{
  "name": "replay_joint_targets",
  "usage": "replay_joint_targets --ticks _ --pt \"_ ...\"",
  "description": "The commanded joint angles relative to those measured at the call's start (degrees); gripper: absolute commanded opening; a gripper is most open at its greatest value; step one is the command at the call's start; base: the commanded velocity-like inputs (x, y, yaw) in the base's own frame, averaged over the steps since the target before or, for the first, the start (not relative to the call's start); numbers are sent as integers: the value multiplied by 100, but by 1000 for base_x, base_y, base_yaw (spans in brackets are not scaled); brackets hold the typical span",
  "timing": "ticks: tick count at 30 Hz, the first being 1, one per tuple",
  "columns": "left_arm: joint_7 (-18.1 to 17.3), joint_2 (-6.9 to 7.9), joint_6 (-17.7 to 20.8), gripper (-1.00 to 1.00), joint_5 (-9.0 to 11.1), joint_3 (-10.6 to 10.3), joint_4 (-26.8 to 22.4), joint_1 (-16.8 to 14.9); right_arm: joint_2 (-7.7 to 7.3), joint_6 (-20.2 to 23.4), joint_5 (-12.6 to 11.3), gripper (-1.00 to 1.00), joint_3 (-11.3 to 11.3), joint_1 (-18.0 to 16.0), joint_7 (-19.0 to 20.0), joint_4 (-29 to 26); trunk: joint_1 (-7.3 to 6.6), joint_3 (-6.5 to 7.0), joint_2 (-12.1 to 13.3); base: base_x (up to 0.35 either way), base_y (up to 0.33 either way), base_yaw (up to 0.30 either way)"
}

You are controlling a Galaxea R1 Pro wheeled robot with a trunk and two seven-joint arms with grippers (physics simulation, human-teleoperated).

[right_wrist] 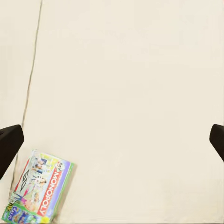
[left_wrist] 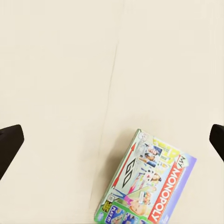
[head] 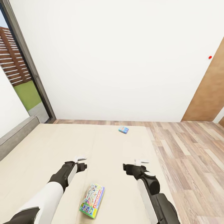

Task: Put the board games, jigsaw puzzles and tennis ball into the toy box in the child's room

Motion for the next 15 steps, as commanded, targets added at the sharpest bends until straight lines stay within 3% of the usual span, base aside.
replay_joint_targets --ticks 1,3,4,6,8,10,12,15 --pt "-3 -8 31 100 -32 35 -10 -4 0 138 -180 100 -11 39 -24 -134 4 -22 -12 0 0 70" --pt "-6 -9 36 100 -31 36 -11 -4 0 318 -416 100 -43 97 53 -304 4 -40 -12 0 0 70" --pt "-8 -12 45 100 -31 34 -11 -4 -78 433 -619 100 -73 134 135 -411 4 -49 -12 0 0 70" --pt "-12 -13 62 100 -30 34 -31 -4 -183 508 -797 100 -100 158 224 -479 4 -67 -12 0 0 70" --pt "-21 -5 174 100 -26 33 -187 -4 -394 581 -1142 100 -135 183 454 -551 4 -86 -12 0 0 70" --pt "-30 2 313 100 -22 33 -325 -6 -488 599 -1322 100 -158 189 597 -567 4 -104 -12 0 0 70" --pt "-43 1 835 100 -8 32 -760 -20 -655 619 -1675 100 -233 196 938 -580 4 -123 -12 0 0 70" --pt "-73 -16 1395 100 0 27 -1223 -30 -777 627 -1937 100 -322 199 1281 -580 4 -150 -12 0 0 70"
